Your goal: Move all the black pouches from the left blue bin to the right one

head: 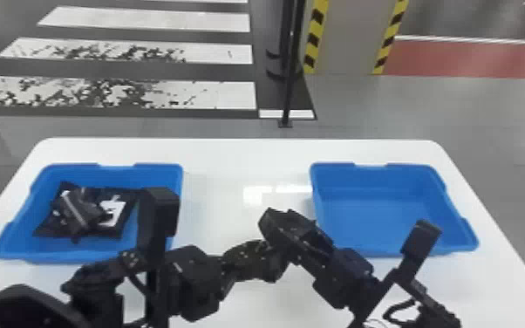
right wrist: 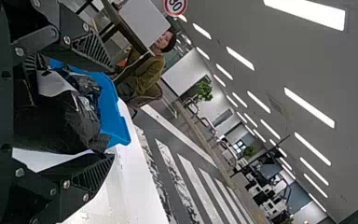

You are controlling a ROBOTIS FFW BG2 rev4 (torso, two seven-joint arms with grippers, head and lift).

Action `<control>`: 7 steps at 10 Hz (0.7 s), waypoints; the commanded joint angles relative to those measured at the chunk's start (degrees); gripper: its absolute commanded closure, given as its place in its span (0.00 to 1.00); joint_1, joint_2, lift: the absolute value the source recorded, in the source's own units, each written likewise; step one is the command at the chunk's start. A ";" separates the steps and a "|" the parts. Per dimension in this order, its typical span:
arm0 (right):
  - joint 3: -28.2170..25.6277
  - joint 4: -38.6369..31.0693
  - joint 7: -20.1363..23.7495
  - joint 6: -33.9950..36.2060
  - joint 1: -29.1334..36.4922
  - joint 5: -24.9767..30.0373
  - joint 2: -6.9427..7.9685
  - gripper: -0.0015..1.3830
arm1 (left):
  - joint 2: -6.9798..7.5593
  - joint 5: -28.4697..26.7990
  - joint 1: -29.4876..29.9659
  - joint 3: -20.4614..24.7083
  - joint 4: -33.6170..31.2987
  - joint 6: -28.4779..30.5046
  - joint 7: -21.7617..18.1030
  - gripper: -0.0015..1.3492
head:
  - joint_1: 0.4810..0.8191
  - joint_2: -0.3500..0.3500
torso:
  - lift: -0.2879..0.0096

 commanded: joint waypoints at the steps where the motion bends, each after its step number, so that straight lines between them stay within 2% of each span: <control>1: 0.12 0.07 -0.09 -0.42 0.05 -0.65 0.08 0.93 | 0.00 0.12 0.00 0.19 0.14 -0.56 -0.01 0.89 | 0.63 0.40 | 0.50; 4: 0.92 -0.21 0.00 -0.42 0.47 -1.80 0.08 0.93 | -0.35 1.15 0.29 0.76 0.57 -1.97 0.26 0.88 | 0.63 0.41 | 0.50; 5: 0.92 -0.21 -0.09 -0.84 0.47 -1.91 0.16 0.93 | -0.44 2.06 0.43 0.88 1.27 -3.23 0.52 0.81 | 0.63 0.41 | 0.50; 7: -0.57 0.49 -0.44 -1.26 -0.65 -1.68 0.08 0.93 | -1.06 2.52 2.25 3.51 2.11 -3.23 0.61 0.11 | 0.63 0.42 | 0.50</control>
